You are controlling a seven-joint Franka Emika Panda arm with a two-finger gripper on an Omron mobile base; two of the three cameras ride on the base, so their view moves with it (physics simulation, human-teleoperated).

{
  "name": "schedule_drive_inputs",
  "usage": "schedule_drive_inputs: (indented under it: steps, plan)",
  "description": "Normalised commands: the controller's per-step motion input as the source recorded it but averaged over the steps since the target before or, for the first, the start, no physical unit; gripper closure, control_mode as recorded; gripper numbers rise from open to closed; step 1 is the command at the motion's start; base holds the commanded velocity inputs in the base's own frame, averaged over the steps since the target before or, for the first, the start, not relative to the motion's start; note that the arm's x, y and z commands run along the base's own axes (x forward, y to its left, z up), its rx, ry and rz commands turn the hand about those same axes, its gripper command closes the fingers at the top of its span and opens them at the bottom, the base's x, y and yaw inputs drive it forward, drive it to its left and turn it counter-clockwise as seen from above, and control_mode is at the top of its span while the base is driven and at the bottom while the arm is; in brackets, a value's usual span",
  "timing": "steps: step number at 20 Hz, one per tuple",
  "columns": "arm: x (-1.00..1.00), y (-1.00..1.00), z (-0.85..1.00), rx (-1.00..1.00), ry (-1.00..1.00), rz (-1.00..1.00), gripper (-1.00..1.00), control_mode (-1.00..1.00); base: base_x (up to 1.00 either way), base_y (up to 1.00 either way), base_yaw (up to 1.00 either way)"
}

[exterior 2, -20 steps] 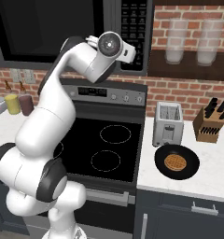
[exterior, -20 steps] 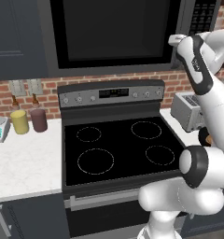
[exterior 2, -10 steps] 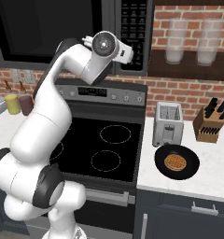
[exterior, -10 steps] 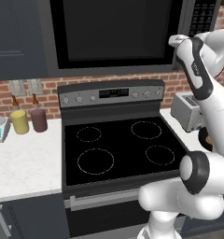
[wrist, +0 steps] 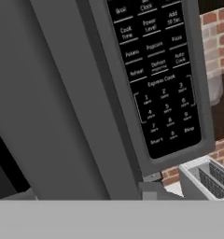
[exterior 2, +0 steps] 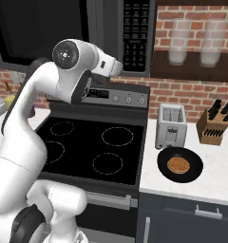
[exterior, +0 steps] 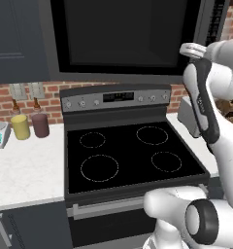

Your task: Open the microwave, place the bowl with waffle inside the microwave, then close the microwave door and turn it on.

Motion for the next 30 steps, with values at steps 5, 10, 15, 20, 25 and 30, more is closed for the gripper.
schedule_drive_inputs:
  steps: [5, 10, 15, 20, 25, 30]
  plan:
    - [-1.00, 0.24, 0.00, 0.00, 0.02, -0.26, 1.00, -1.00, 0.00, 0.00, 0.00]
    - [-1.00, 0.23, 0.00, -0.06, 0.04, -0.23, 1.00, -1.00, 0.00, 0.00, 0.00]
    - [-1.00, 0.37, 0.00, -0.10, 0.00, -0.18, 1.00, -1.00, 0.00, 0.00, 0.00]
    - [-1.00, 0.52, -0.01, -0.12, 0.00, -0.14, 1.00, -1.00, 0.00, 0.00, 0.00]
    - [-0.76, 0.68, -0.14, -0.16, 0.00, -0.03, -1.00, -1.00, 0.00, 0.00, 0.00]
    - [-0.04, 0.33, -0.19, -0.09, 0.01, 0.00, -1.00, -1.00, 0.00, 0.00, 0.00]
